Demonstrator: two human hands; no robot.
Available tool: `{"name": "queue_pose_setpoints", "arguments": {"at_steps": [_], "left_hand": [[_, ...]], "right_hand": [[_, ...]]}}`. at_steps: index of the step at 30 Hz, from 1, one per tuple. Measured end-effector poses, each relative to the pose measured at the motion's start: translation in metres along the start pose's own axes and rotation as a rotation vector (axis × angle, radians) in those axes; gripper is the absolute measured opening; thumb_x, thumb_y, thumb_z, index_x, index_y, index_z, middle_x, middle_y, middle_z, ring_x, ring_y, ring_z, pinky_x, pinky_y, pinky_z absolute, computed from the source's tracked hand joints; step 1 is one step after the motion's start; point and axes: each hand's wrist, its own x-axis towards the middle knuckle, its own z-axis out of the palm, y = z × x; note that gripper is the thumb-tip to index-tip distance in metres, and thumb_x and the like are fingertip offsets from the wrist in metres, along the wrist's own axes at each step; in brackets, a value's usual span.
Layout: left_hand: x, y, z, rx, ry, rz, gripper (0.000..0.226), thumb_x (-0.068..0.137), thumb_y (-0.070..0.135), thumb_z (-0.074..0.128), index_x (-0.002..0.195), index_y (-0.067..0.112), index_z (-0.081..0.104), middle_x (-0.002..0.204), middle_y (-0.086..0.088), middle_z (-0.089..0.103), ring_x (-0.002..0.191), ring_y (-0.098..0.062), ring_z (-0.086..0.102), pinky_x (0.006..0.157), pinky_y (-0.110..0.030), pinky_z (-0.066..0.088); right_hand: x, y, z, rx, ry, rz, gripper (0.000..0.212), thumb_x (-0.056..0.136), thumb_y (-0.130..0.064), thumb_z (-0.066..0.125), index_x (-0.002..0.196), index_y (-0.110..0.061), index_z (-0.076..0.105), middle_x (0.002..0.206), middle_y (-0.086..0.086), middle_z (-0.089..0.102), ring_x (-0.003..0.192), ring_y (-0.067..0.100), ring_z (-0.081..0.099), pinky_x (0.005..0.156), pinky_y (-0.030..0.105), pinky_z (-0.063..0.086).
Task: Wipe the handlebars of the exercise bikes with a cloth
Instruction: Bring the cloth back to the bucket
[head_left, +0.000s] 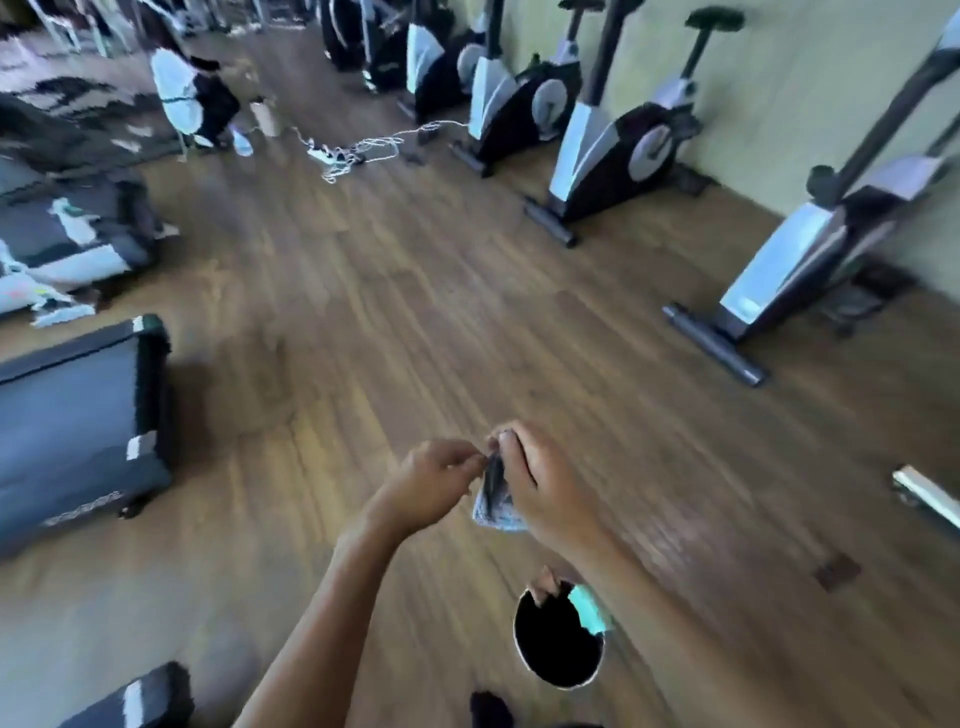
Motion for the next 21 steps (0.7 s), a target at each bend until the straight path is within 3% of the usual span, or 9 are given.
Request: {"name": "queue_pose_setpoints", "arguments": {"at_steps": [3, 5, 6, 9, 12, 15, 17, 21], "left_hand": [[0.026, 0.02, 0.008, -0.092, -0.211, 0.067, 0.03, 0.099, 0.006, 0.054, 0.073, 0.007, 0.068, 0.074, -0.011, 0.071, 0.068, -0.018, 0.068, 0.065, -0.024, 0.054], [0.043, 0.026, 0.019, -0.092, -0.325, 0.119, 0.019, 0.093, 0.023, 0.063, 0.076, 0.015, 0.067, 0.074, 0.0, 0.069, 0.075, -0.016, 0.066, 0.073, -0.03, 0.053], [0.05, 0.029, 0.023, -0.073, -0.38, 0.157, 0.018, 0.084, 0.037, 0.065, 0.081, 0.019, 0.068, 0.079, 0.007, 0.07, 0.08, -0.013, 0.066, 0.077, -0.03, 0.051], [0.07, 0.038, 0.034, 0.004, -0.576, 0.299, 0.051, 0.07, 0.06, 0.064, 0.109, 0.028, 0.07, 0.102, 0.009, 0.075, 0.097, -0.012, 0.07, 0.087, -0.034, 0.055], [0.086, 0.049, 0.046, 0.105, -0.715, 0.425, 0.045, 0.078, 0.053, 0.065, 0.113, 0.025, 0.07, 0.104, 0.006, 0.076, 0.099, -0.01, 0.071, 0.089, -0.036, 0.056], [0.084, 0.061, 0.056, 0.168, -0.8, 0.576, 0.007, 0.091, 0.029, 0.07, 0.086, 0.025, 0.069, 0.072, 0.014, 0.071, 0.068, 0.007, 0.064, 0.064, -0.024, 0.05], [0.08, 0.067, 0.062, 0.173, -0.848, 0.654, 0.02, 0.093, 0.009, 0.064, 0.079, 0.023, 0.066, 0.064, 0.016, 0.065, 0.06, 0.004, 0.058, 0.062, -0.025, 0.045], [0.062, 0.073, 0.069, 0.119, -0.925, 0.742, 0.008, 0.083, 0.019, 0.06, 0.084, 0.012, 0.064, 0.072, 0.004, 0.061, 0.062, -0.004, 0.051, 0.065, -0.031, 0.042]], "right_hand": [[-0.004, 0.008, -0.01, 0.001, 0.161, 0.147, 0.025, 0.109, -0.025, 0.038, 0.1, -0.02, 0.061, 0.091, -0.008, 0.064, 0.086, 0.004, 0.06, 0.076, 0.012, 0.041], [-0.01, 0.01, -0.017, -0.01, 0.286, 0.234, 0.028, 0.109, -0.027, 0.037, 0.099, -0.02, 0.062, 0.091, -0.009, 0.065, 0.086, 0.003, 0.06, 0.077, 0.014, 0.042], [-0.014, 0.01, -0.019, -0.005, 0.354, 0.277, 0.03, 0.109, -0.028, 0.037, 0.098, -0.018, 0.063, 0.091, -0.008, 0.066, 0.087, 0.003, 0.06, 0.077, 0.014, 0.042], [-0.026, 0.004, -0.024, 0.051, 0.533, 0.407, 0.03, 0.111, -0.021, 0.038, 0.103, -0.013, 0.065, 0.092, -0.005, 0.068, 0.086, -0.003, 0.061, 0.077, 0.008, 0.04], [-0.034, -0.007, -0.02, 0.09, 0.721, 0.476, 0.031, 0.111, -0.017, 0.038, 0.108, -0.009, 0.067, 0.096, 0.0, 0.07, 0.087, -0.001, 0.062, 0.08, 0.012, 0.043], [-0.046, -0.015, -0.006, 0.204, 1.022, 0.472, 0.036, 0.108, -0.025, 0.038, 0.107, -0.009, 0.07, 0.103, 0.008, 0.073, 0.098, 0.011, 0.068, 0.092, 0.027, 0.051], [-0.057, -0.025, 0.005, 0.348, 1.214, 0.447, 0.036, 0.106, -0.027, 0.039, 0.108, -0.01, 0.071, 0.107, 0.013, 0.073, 0.102, 0.025, 0.069, 0.095, 0.038, 0.052], [-0.091, -0.048, 0.02, 0.702, 1.524, 0.4, 0.025, 0.108, -0.015, 0.045, 0.109, -0.009, 0.069, 0.1, 0.007, 0.075, 0.094, 0.022, 0.069, 0.081, 0.034, 0.056]]}}
